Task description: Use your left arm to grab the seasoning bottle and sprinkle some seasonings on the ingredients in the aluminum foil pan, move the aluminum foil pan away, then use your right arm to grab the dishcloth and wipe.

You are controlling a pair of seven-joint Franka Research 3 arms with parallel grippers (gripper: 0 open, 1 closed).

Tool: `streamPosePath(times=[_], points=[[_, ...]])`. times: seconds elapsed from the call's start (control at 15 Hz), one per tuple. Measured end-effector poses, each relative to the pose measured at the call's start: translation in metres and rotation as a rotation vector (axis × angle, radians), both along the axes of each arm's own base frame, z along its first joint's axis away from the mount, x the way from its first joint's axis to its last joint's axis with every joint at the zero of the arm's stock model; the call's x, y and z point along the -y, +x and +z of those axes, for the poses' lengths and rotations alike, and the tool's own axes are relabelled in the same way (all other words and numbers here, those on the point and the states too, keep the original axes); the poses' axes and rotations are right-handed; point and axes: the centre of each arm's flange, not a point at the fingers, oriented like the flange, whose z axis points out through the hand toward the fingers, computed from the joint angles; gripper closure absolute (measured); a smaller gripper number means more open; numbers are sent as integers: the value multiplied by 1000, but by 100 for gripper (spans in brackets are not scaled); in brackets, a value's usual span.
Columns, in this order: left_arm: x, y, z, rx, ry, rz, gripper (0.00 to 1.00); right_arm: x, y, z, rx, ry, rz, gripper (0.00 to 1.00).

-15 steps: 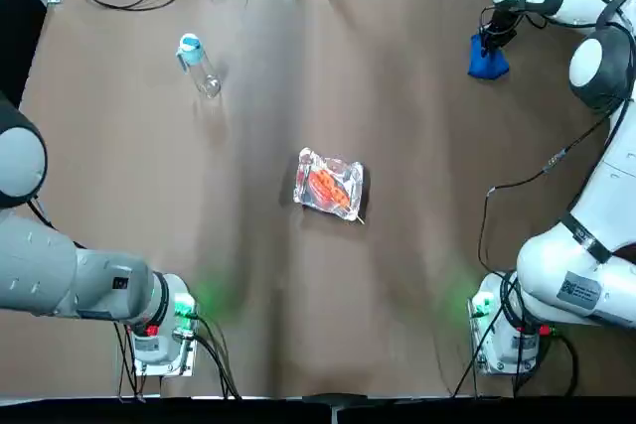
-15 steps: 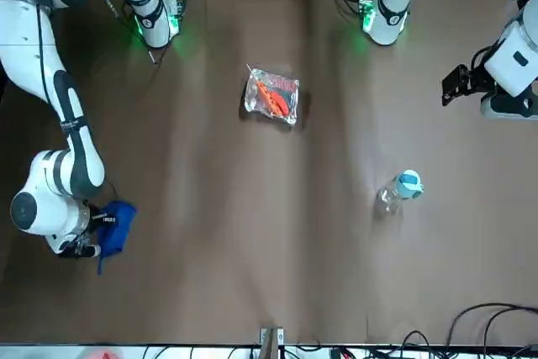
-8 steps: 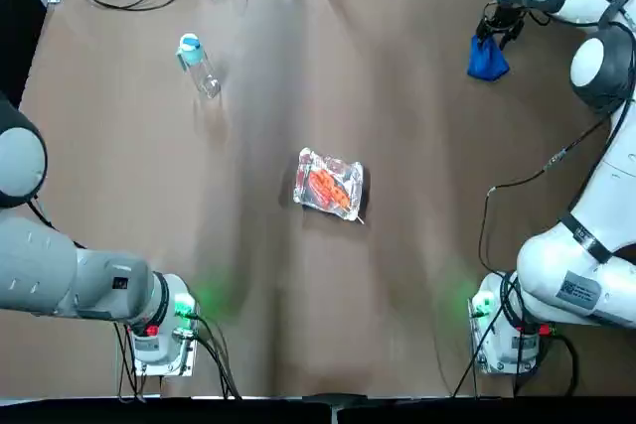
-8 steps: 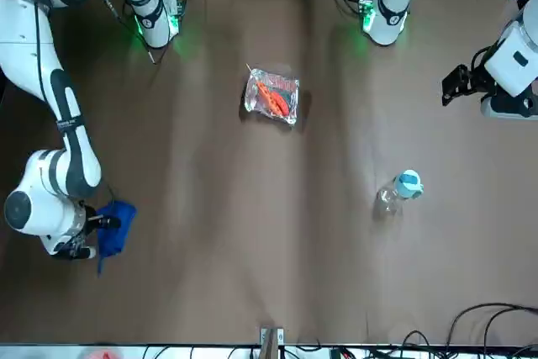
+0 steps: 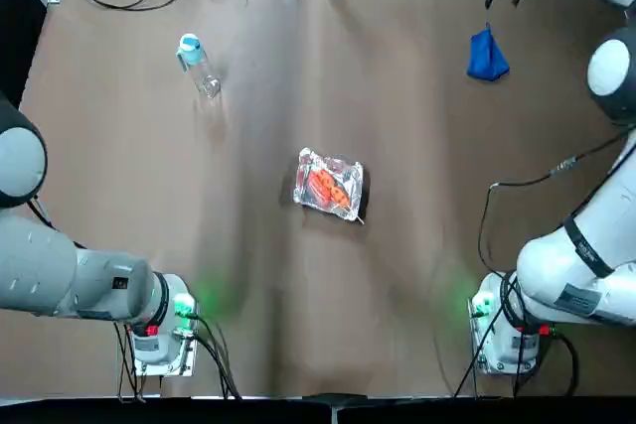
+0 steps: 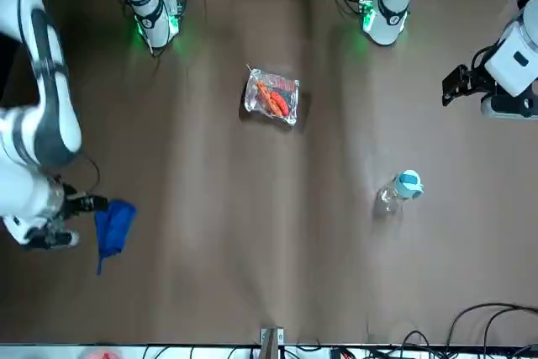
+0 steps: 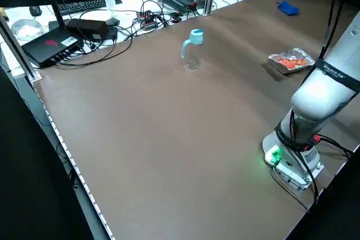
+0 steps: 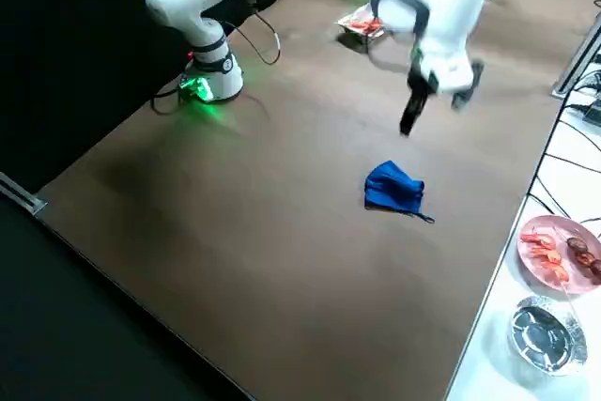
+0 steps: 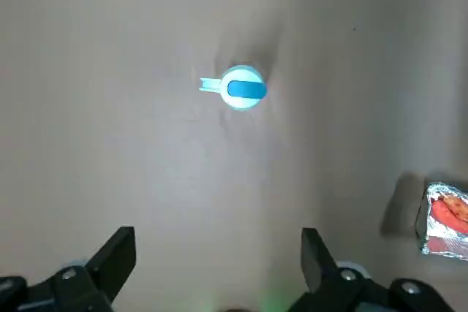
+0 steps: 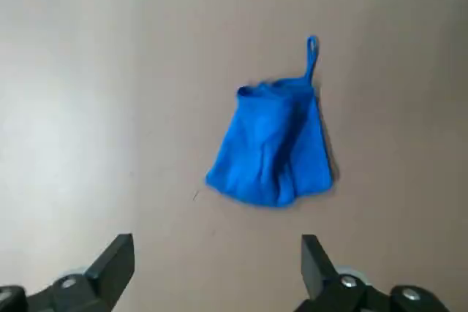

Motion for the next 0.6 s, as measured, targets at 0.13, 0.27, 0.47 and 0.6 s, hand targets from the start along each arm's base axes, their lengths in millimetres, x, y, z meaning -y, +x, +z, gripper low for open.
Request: streamPosePath(times=[0.13, 0.27, 0.47, 0.6], points=[[0, 0, 0, 0, 0, 0, 0, -24, -16, 58, 17, -2, 32, 0], [0, 0, 0, 0, 0, 0, 0, -50, -32, 102, 37, 3, 65, 0], [0, 0, 0, 0, 0, 1, 0, -65, -75, 166, -9, -16, 74, 0], [0, 0, 0, 0, 0, 1, 0, -64, -92, 194, 4, -31, 68, 0]])
